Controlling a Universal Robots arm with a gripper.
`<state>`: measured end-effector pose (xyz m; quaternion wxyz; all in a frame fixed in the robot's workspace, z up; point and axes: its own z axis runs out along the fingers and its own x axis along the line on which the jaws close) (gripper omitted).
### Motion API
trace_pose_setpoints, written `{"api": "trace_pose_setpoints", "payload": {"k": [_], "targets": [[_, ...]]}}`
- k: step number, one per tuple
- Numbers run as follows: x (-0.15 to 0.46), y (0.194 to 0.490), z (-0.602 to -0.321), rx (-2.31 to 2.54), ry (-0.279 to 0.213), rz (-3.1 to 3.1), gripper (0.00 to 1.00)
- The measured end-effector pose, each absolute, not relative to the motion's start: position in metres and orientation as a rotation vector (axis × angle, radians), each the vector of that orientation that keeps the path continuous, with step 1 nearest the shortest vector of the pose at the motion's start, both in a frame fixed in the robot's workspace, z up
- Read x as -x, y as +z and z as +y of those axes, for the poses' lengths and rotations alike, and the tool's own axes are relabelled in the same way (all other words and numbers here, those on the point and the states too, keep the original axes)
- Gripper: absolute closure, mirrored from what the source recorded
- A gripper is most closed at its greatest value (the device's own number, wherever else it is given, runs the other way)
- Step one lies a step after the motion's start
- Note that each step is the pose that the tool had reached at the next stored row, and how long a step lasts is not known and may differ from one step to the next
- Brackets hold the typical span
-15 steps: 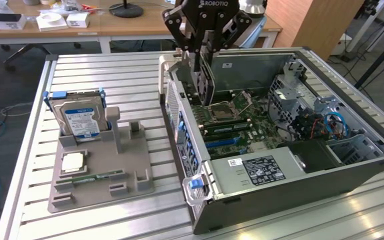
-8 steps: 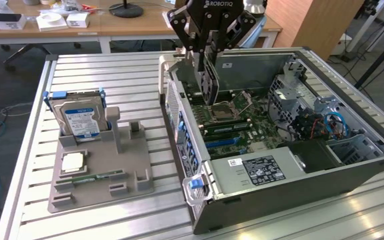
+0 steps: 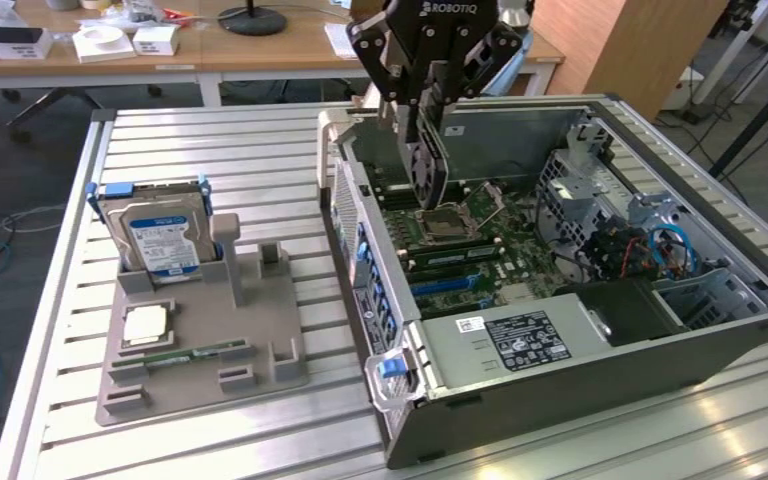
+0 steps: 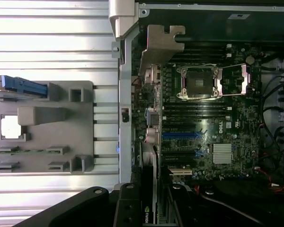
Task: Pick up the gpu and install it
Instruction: 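Pick up the gpu and move the gpu toward the slot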
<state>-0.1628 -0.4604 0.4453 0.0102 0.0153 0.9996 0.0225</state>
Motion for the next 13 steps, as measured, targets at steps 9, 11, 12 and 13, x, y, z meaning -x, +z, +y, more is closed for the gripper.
{"api": "trace_pose_setpoints", "payload": {"k": [9,11,12,13], "targets": [[0.145,0.445,-0.460,-0.048,0.070,3.120,0.74],[0.140,0.445,-0.460,-0.048,0.070,3.120,0.74],[0.139,0.445,-0.460,-0.049,0.070,3.120,0.74],[0.137,0.445,-0.460,-0.049,0.070,3.120,0.74]]}}
